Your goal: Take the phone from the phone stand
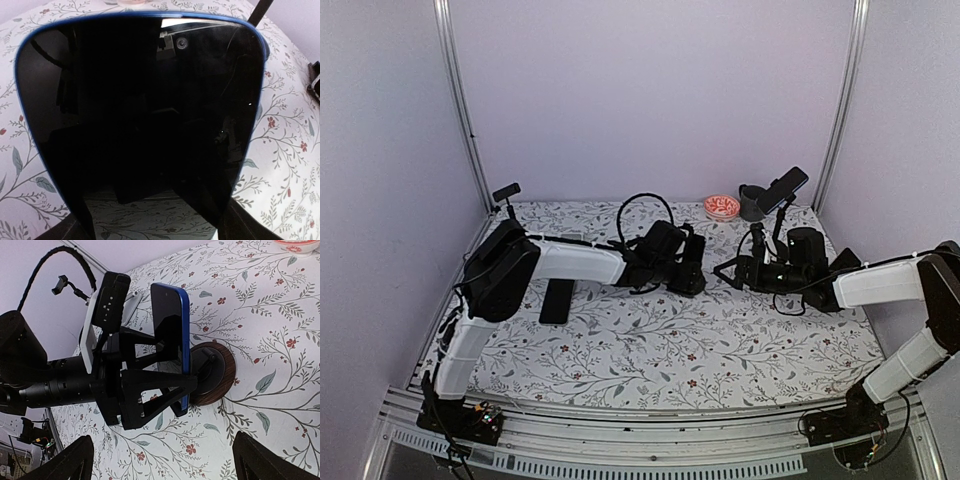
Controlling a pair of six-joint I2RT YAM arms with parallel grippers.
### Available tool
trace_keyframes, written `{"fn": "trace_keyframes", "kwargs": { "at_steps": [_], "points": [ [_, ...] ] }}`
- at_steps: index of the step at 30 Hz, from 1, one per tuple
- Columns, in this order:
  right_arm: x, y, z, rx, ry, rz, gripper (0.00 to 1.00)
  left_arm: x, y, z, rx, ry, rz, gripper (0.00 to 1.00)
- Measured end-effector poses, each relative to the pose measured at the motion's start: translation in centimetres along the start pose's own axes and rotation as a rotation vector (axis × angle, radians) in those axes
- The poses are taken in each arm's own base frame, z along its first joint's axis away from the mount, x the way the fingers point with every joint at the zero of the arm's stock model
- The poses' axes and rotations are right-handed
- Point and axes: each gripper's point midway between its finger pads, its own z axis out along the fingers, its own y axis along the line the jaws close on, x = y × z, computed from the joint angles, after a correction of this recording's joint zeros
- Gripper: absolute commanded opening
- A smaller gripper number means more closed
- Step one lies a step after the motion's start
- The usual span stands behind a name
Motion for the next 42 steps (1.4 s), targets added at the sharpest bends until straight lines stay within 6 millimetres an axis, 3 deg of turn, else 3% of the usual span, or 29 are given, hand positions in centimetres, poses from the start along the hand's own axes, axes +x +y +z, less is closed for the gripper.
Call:
{"fn": "trace_keyframes", "kwargs": {
  "at_steps": [5,11,14,19,29,38,42],
  "points": [
    [0.0,0.0,0.0,-0.001,0.000,0.000,1.00,-0.8,0.1,-1.0,-0.005,-0.017,0.008,0.64],
    [0.0,0.1,0.0,-0.004,0.002,-0.003,0.95,-4.3,-0.7,-3.6,0.019,-0.100,0.009,0.62],
    [0.0,0.0,0.0,-0.003,0.002,-0.002,0.89,-6.1,-1.0,-5.1,0.029,-0.145,0.002,0.61],
    [0.4,-0.3,0.5,-0.005,0.022,0.009,0.69,-8.1,-0.5,-8.6,0.023,-0.205,-0.011,0.61],
    [0.3,0.0,3.4,-0.039,0.078,0.005,0.48,-6.4,2.8,-15.6,-0.002,-0.226,-0.032,0.59],
    [1.7,-1.7,6.5,-0.048,0.161,0.016,0.41,-4.5,4.3,-18.3,-0.023,-0.222,-0.038,0.58],
    [2.0,-2.1,7.6,-0.056,0.181,0.006,0.33,-4.0,4.8,-19.6,-0.031,-0.229,-0.042,0.58]
  ]
}}
